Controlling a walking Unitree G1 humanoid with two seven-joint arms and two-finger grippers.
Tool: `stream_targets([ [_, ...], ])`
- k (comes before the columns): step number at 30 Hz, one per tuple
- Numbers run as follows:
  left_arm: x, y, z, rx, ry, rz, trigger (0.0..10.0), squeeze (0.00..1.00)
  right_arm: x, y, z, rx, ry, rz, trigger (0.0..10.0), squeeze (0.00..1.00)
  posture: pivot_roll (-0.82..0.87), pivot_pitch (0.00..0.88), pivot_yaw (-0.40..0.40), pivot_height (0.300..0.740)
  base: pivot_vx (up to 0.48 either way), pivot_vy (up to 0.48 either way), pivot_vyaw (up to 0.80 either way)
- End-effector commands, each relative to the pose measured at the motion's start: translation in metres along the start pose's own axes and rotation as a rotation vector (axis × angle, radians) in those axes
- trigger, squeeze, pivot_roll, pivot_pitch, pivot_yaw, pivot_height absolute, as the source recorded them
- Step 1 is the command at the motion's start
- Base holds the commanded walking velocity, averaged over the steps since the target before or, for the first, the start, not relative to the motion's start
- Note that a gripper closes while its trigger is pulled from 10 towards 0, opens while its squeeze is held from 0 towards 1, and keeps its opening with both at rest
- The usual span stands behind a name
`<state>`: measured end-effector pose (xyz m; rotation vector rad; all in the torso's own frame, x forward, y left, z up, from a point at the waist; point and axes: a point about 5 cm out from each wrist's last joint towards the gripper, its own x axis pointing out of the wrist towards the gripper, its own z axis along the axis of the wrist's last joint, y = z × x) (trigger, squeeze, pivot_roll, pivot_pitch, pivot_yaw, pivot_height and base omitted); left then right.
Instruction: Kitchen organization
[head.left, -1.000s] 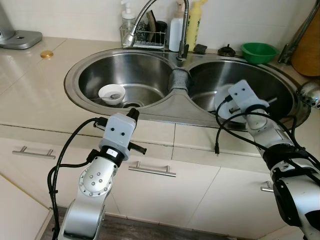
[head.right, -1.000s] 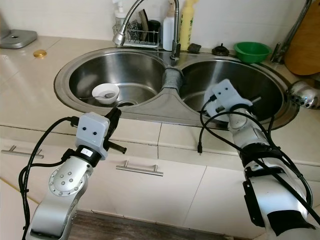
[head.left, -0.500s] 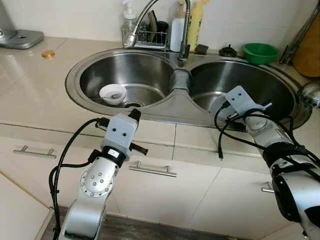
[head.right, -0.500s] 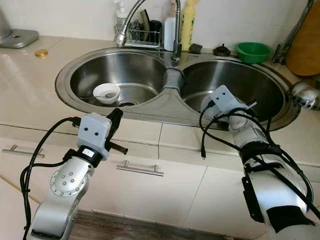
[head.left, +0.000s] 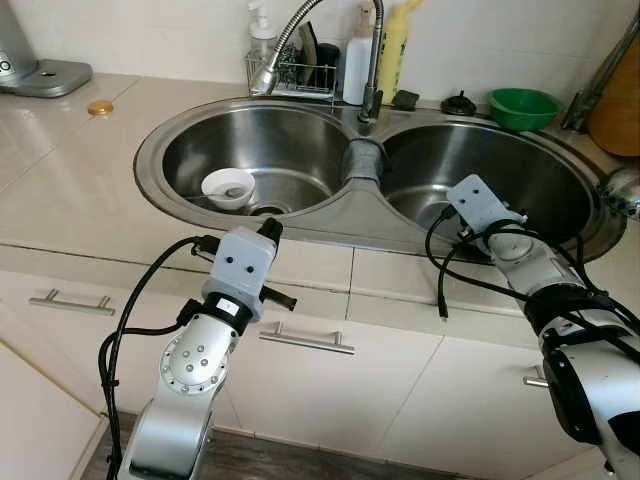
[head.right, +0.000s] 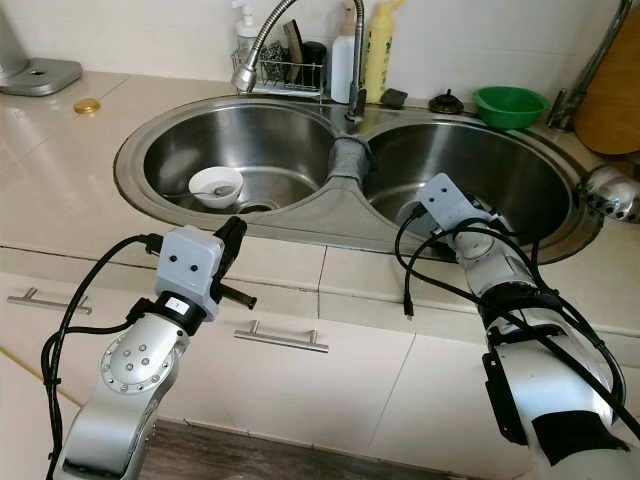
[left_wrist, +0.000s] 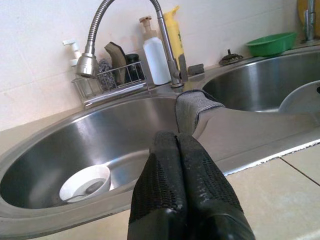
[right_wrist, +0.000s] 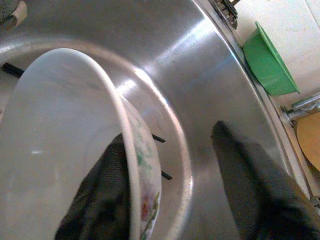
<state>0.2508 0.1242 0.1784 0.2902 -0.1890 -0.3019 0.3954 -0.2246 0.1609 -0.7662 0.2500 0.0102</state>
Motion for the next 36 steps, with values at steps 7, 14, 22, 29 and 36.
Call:
stream_targets([
  [7,0.001,-0.001,0.0,0.002,0.004,-0.009,10.0,0.0,-0.003,0.009,-0.013,0.075,0.02,0.002,10.0,1.0,0.16,0.0,-0.05,0.74,0.0,0.0,0.0],
  [14,0.001,-0.001,0.0,0.002,0.005,-0.011,10.0,0.0,-0.005,0.009,-0.008,0.19,-0.027,-0.006,10.0,1.0,0.16,0.0,-0.05,0.74,0.0,0.0,0.0],
  [22,0.002,-0.001,-0.001,0.001,0.006,-0.015,10.0,0.0,-0.006,0.02,-0.019,0.417,0.046,0.089,10.0,1.0,0.15,0.0,-0.045,0.74,0.0,0.0,0.0],
  [29,0.003,-0.002,-0.002,0.002,0.005,-0.015,10.0,0.0,-0.009,0.026,-0.036,0.484,0.127,0.148,10.0,1.0,0.15,0.0,-0.048,0.74,0.0,0.0,0.0],
  [36,0.003,-0.001,-0.002,0.005,0.006,-0.013,10.0,0.0,-0.016,0.036,-0.038,0.183,0.088,0.288,10.0,0.0,0.15,0.0,-0.047,0.74,0.0,0.0,0.0],
])
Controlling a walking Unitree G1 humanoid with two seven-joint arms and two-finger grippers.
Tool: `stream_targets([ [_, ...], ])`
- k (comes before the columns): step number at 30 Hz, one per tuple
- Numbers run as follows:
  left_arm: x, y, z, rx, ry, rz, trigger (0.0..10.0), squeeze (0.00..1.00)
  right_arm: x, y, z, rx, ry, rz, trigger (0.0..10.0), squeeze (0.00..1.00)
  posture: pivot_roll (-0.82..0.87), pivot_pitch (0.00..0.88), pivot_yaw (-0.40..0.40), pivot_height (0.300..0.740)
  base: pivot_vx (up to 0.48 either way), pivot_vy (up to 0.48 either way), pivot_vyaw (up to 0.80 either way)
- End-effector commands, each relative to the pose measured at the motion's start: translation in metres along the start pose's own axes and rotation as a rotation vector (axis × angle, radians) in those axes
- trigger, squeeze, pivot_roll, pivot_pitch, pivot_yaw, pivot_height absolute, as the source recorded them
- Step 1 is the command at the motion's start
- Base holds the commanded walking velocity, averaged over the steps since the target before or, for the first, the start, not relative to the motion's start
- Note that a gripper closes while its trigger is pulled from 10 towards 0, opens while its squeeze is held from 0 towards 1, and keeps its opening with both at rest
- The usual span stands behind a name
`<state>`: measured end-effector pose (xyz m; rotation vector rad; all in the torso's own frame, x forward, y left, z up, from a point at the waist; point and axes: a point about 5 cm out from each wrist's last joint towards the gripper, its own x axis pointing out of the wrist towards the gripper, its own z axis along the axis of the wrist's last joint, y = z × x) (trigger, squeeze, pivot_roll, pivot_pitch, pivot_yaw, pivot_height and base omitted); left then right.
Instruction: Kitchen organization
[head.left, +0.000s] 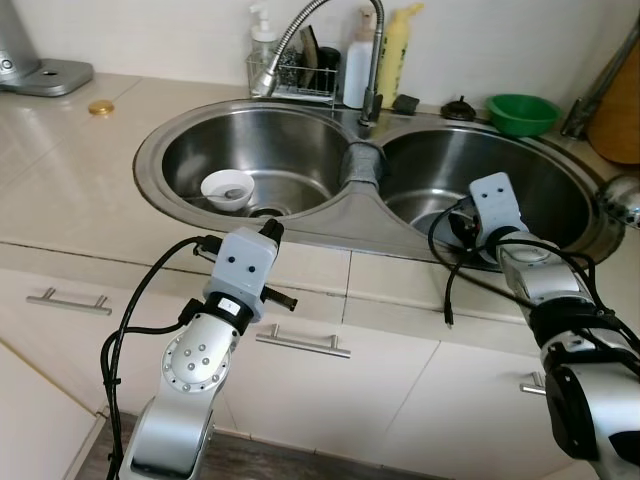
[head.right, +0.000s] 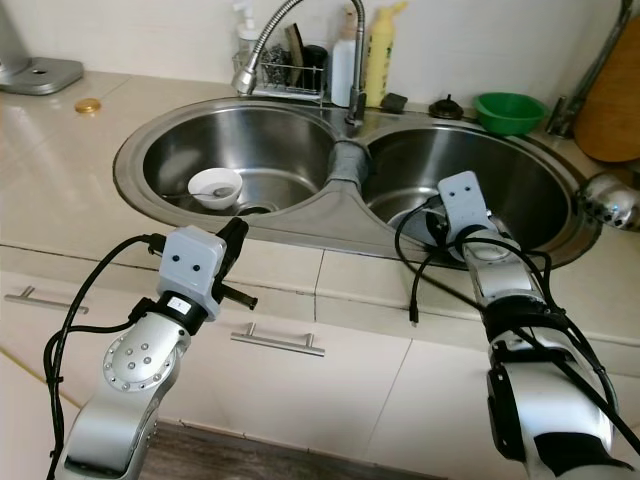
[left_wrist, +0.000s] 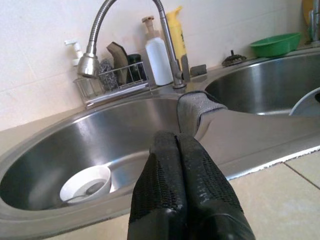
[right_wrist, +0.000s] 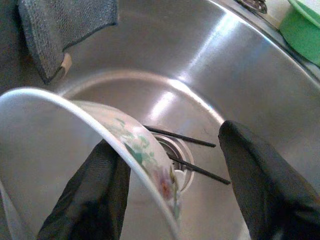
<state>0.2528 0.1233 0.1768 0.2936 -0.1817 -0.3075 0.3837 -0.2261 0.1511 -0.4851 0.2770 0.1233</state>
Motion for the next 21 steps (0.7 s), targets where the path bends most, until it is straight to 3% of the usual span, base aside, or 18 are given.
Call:
stream_targets([
  [1,0.001,0.0,-0.001,0.003,-0.001,-0.007,10.0,0.0,-0.005,0.024,-0.034,-0.117,0.132,0.161,10.0,0.0,0.15,0.0,-0.047,0.74,0.0,0.0,0.0],
  [4,0.001,0.0,-0.001,0.004,0.0,-0.007,10.0,0.0,-0.011,0.025,-0.034,-0.301,0.122,0.248,10.0,0.0,0.15,0.0,-0.048,0.74,0.0,0.0,0.0],
  [8,0.0,-0.001,-0.001,0.005,0.0,-0.006,10.0,0.0,-0.015,0.022,-0.035,-0.359,0.122,0.255,10.0,0.0,0.15,0.0,-0.052,0.74,0.0,0.0,0.0],
  [17,0.0,0.0,-0.001,0.004,0.004,-0.005,10.0,0.0,-0.032,0.014,-0.021,-0.321,0.061,0.218,10.0,0.0,0.14,0.0,-0.052,0.74,0.0,0.0,0.0],
  [21,0.0,0.0,-0.002,0.004,0.006,-0.004,10.0,0.0,-0.05,0.014,-0.016,-0.311,0.048,0.247,10.0,0.0,0.13,0.0,-0.054,0.74,0.0,0.0,0.0],
])
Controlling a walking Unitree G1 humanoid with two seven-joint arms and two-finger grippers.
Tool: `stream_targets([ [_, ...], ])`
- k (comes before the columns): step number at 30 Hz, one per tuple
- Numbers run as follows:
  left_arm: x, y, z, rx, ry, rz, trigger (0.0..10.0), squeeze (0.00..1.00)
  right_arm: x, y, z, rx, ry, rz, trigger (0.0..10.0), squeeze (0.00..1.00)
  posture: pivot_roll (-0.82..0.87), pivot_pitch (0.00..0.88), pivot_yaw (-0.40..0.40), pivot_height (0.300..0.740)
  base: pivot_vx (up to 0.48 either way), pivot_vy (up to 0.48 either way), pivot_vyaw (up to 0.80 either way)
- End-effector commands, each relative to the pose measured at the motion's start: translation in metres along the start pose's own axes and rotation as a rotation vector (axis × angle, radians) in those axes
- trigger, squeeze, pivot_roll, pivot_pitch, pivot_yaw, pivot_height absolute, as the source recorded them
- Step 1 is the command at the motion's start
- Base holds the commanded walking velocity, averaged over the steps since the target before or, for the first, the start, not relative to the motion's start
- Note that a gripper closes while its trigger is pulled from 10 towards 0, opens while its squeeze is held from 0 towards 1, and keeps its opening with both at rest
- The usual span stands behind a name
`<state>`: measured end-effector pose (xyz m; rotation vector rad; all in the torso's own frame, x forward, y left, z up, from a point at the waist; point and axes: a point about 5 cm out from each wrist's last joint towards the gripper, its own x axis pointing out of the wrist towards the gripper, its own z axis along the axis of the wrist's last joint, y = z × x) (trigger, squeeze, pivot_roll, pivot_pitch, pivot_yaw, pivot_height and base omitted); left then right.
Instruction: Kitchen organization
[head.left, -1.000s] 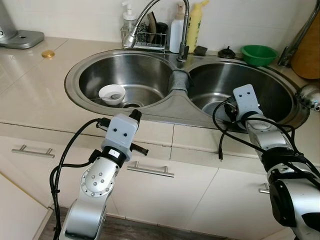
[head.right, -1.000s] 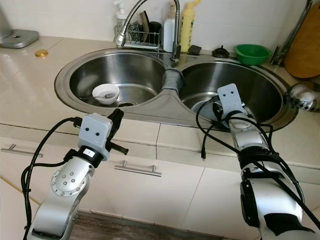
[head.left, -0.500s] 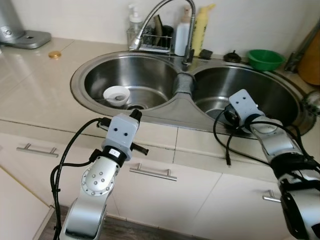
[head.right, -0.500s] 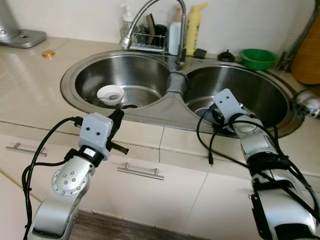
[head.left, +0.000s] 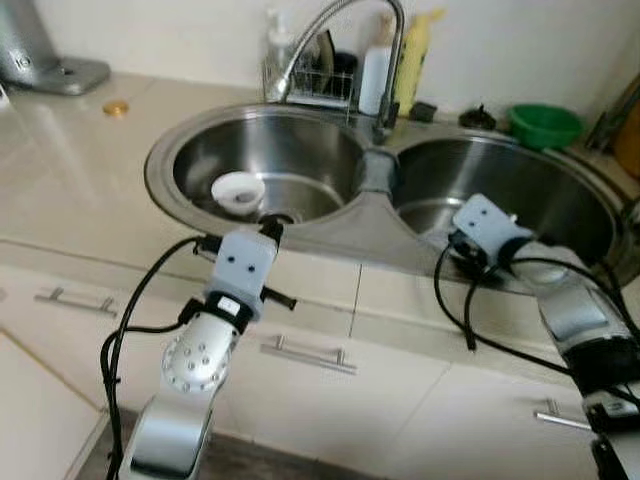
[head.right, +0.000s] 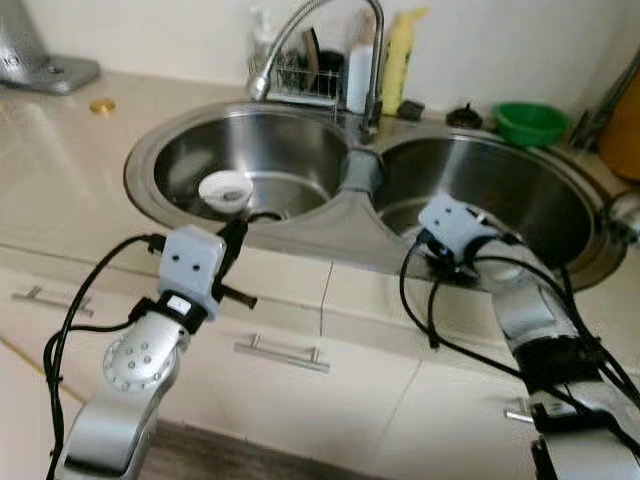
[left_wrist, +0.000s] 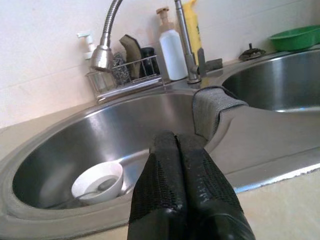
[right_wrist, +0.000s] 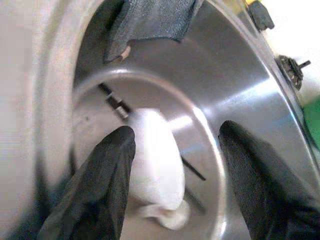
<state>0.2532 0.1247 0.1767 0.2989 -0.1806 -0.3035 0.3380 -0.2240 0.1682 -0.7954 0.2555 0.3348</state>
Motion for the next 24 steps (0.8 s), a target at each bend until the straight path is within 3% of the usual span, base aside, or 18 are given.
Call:
stream_targets([
  [1,0.0,-0.001,-0.001,-0.001,0.004,-0.007,10.0,0.0,-0.005,0.017,-0.016,0.026,0.071,0.099,10.0,0.0,0.13,0.0,-0.054,0.74,0.0,0.0,0.0],
  [8,0.0,0.0,-0.001,0.0,0.006,-0.006,10.0,0.0,-0.028,0.013,-0.01,0.069,0.059,0.048,10.0,0.0,0.12,0.0,-0.058,0.74,0.0,0.0,0.0],
  [11,0.0,0.0,-0.001,-0.002,0.005,-0.003,10.0,0.0,-0.038,0.004,0.007,0.181,-0.034,-0.124,10.0,0.0,0.12,0.0,-0.058,0.74,0.0,0.0,0.0],
  [15,0.0,0.001,0.0,-0.007,-0.002,-0.001,10.0,0.0,-0.045,0.002,0.023,0.248,-0.126,-0.267,10.0,0.0,0.12,0.0,-0.054,0.74,0.0,0.0,0.0],
  [18,0.0,0.002,0.001,-0.011,-0.007,0.004,10.0,0.0,-0.05,0.004,0.03,0.294,-0.173,-0.334,10.0,0.0,0.12,0.0,-0.054,0.74,0.0,0.0,0.0],
  [20,0.001,0.002,0.001,-0.014,-0.007,0.005,10.0,0.0,-0.058,0.011,0.036,0.372,-0.213,-0.437,10.0,0.0,0.12,0.0,-0.053,0.74,0.0,0.0,0.0],
  [21,0.001,0.002,0.001,-0.015,-0.008,0.007,10.0,0.0,-0.062,0.015,0.037,0.467,-0.242,-0.478,10.0,0.0,0.12,0.0,-0.052,0.74,0.0,0.0,0.0],
  [24,0.002,0.002,0.001,-0.02,-0.007,0.003,10.0,0.0,-0.068,0.024,0.037,0.527,-0.247,-0.53,10.0,0.0,0.11,0.0,-0.05,0.74,0.0,0.0,0.0],
])
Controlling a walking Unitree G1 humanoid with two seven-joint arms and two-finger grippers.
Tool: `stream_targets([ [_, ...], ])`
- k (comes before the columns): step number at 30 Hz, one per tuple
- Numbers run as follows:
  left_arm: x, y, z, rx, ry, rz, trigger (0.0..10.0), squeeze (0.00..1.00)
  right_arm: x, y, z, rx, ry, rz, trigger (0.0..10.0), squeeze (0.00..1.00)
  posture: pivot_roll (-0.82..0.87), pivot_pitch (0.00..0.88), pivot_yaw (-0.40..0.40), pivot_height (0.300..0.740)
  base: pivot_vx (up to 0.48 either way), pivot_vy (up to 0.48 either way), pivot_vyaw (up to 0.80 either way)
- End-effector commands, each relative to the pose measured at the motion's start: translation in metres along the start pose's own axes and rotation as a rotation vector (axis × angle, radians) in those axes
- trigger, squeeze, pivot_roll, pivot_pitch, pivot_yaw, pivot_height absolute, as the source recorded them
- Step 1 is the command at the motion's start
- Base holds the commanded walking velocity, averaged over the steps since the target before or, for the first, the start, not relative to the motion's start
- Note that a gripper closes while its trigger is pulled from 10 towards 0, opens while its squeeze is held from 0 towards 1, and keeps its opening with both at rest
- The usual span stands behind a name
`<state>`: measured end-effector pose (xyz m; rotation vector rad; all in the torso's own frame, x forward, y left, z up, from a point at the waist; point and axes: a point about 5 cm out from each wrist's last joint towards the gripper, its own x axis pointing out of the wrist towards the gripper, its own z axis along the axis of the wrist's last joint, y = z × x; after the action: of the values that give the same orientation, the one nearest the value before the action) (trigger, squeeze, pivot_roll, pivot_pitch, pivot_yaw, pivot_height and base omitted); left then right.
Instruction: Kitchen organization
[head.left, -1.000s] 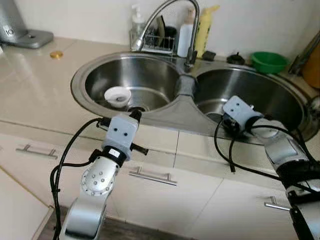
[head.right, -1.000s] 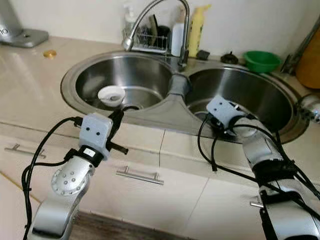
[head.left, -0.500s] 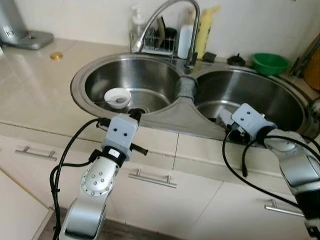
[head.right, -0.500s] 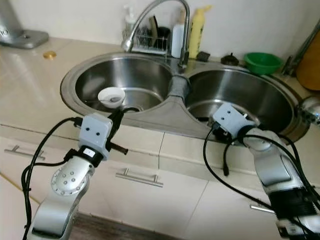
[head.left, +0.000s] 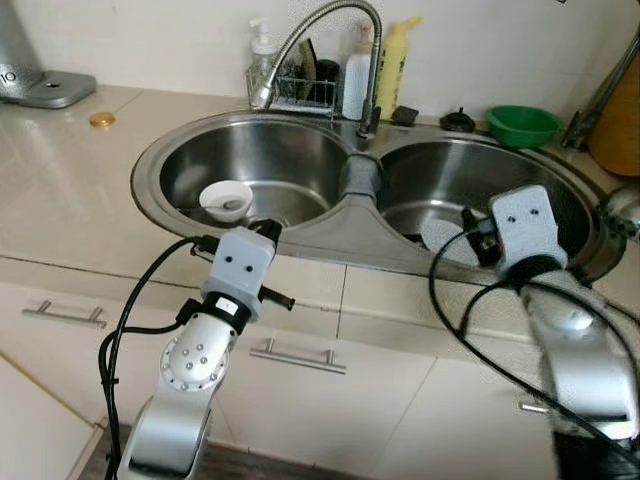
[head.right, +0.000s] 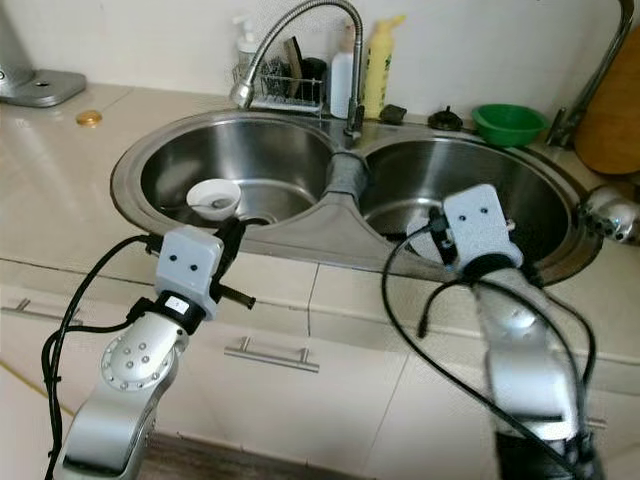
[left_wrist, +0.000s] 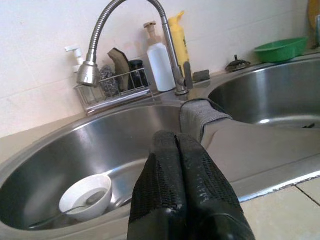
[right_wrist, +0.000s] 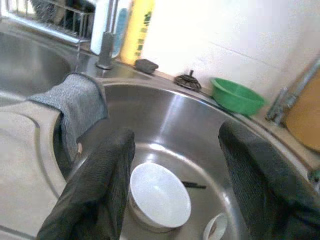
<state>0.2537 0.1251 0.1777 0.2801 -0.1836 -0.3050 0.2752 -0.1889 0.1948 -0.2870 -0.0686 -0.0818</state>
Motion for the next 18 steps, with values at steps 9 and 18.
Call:
stream_targets([
  [9,0.003,0.002,0.0,-0.016,-0.001,0.003,10.0,0.0,-0.032,0.001,0.003,0.031,-0.053,-0.141,10.0,0.0,0.1,0.0,-0.046,0.74,0.0,0.067,0.0],
  [18,0.005,0.001,0.0,-0.018,-0.007,-0.006,10.0,0.0,-0.039,0.003,-0.001,0.01,-0.048,-0.172,10.0,0.0,0.09,0.0,-0.043,0.74,0.0,0.409,0.0],
])
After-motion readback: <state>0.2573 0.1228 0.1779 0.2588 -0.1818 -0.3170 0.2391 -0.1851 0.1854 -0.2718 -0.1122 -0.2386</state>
